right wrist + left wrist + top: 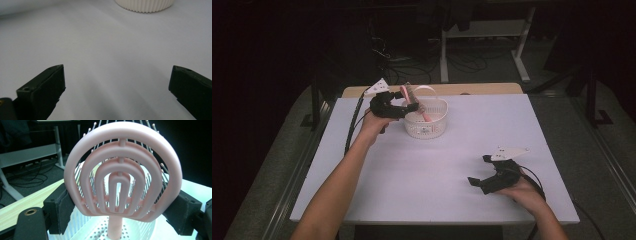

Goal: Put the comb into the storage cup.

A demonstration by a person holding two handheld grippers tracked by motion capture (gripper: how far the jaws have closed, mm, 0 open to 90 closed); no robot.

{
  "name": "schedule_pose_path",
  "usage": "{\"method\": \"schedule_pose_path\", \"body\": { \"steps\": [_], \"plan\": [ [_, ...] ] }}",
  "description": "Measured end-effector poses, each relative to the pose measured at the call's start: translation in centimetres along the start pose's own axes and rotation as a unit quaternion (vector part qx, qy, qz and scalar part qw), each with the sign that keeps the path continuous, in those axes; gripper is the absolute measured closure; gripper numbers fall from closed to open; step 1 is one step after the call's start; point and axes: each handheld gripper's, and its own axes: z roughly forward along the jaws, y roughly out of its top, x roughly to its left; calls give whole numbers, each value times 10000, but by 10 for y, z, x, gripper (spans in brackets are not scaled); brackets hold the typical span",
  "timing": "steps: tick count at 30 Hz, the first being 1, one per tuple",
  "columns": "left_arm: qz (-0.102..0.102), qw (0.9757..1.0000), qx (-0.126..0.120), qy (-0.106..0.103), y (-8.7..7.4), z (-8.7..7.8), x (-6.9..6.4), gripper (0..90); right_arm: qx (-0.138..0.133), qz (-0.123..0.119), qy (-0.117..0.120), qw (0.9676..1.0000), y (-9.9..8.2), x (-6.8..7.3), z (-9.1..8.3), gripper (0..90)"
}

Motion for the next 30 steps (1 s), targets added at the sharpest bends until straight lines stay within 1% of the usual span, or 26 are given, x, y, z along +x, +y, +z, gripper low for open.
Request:
{"method": "schedule_pose_path", "body": {
  "steps": [6, 12, 20, 27, 30],
  "plan": [
    [11, 10000, 17, 4, -4, -6, 2, 191, -14, -11, -11, 10000, 0, 0, 0, 1],
    [-34, 10000, -5, 20, -9, -12, 4, 191, -11, -13, -9, 10000, 0, 0, 0, 1],
    [-61, 10000, 39, 65, -15, -18, 7, 190, -12, -9, -3, 10000, 0, 0, 0, 1],
    [-129, 9999, 36, 81, -20, -22, 11, 190, -7, 10, -4, 10000, 0, 0, 0, 1],
    [-120, 9999, 45, 89, -22, -24, 12, 190, -6, 9, -4, 10000, 0, 0, 0, 1]
  ]
}}
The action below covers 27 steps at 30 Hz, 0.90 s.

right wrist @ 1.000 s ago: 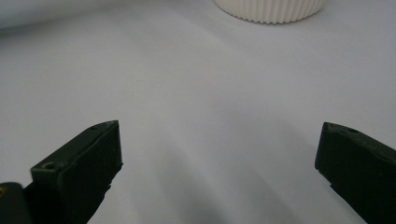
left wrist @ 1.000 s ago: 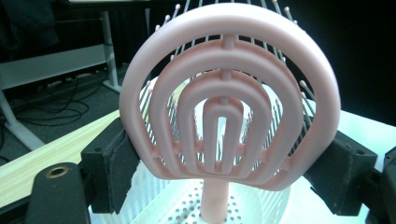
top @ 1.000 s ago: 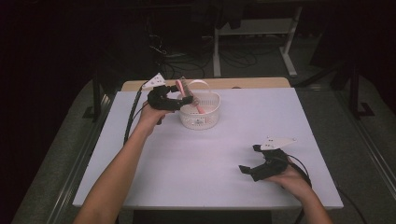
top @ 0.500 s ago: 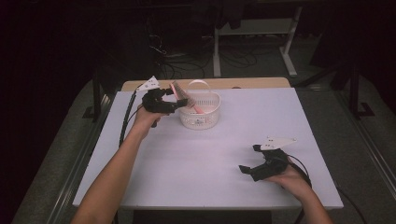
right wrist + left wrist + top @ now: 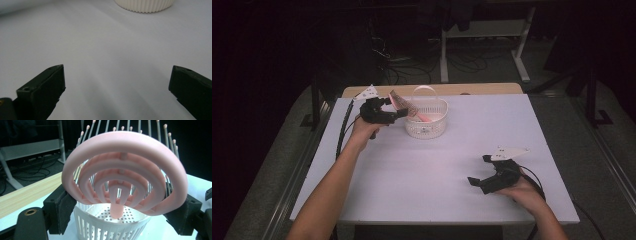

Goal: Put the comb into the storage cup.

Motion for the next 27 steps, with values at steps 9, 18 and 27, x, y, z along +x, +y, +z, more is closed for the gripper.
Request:
{"method": "schedule_pose_path", "body": {
  "steps": [9, 18, 27],
  "plan": [
    [-11, 10000, 25, 49, -5, -4, 3, 189, 3, -3, 0, 10000, 0, 0, 0, 1],
    [48, 9999, 93, 67, -6, -6, 4, 186, -11, -23, -13, 10000, 0, 1, -1, 1],
    [78, 9998, 115, 119, -7, -7, 2, 171, -12, -48, -2, 10000, 0, 1, 0, 1]
  ]
}}
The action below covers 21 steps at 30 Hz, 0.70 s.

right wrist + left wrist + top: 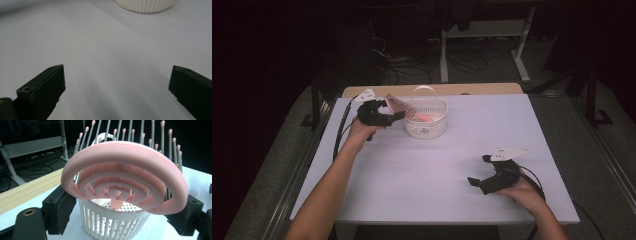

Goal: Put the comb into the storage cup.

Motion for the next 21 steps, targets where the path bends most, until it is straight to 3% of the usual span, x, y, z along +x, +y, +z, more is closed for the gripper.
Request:
{"method": "schedule_pose_path", "body": {
  "steps": [5, 9, 21],
  "plan": [
    [-140, 9999, -31, 65, -2, -4, 1, 77, 7, -14, 19, 10000, 1, 0, 2, 1],
    [-137, 9999, 0, 48, 0, -9, 0, 23, 0, -39, 42, 10000, 1, -1, 3, 1],
    [-83, 9994, 337, 42, -8, -28, -6, 0, -8, -35, 13, 10000, 3, -1, 2, 1]
  ]
}}
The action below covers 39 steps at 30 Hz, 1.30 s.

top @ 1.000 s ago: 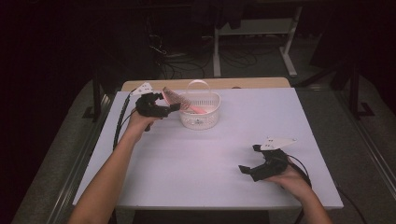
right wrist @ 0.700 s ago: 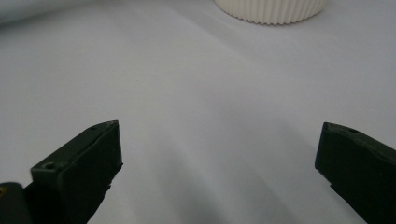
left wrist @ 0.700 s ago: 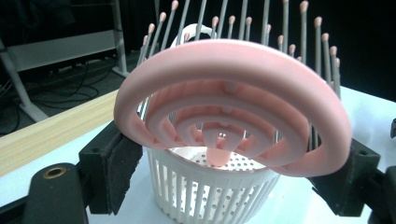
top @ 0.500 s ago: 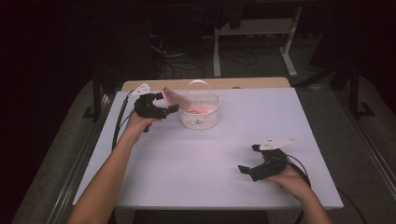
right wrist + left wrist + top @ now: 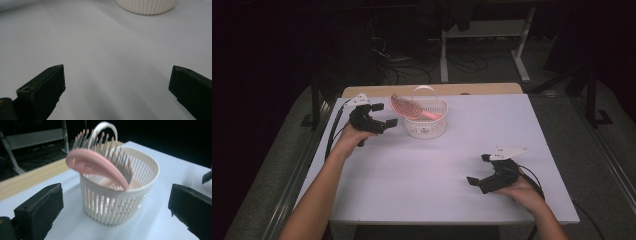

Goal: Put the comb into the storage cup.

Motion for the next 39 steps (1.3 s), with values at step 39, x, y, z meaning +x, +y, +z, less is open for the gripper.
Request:
{"method": "schedule_pose_path", "body": {
  "steps": [39],
  "plan": [
    [184, 9993, 304, 63, -59, -66, -66, 0, -43, -1, -84, 10000, 1, 3, -4, 1]
  ]
}}
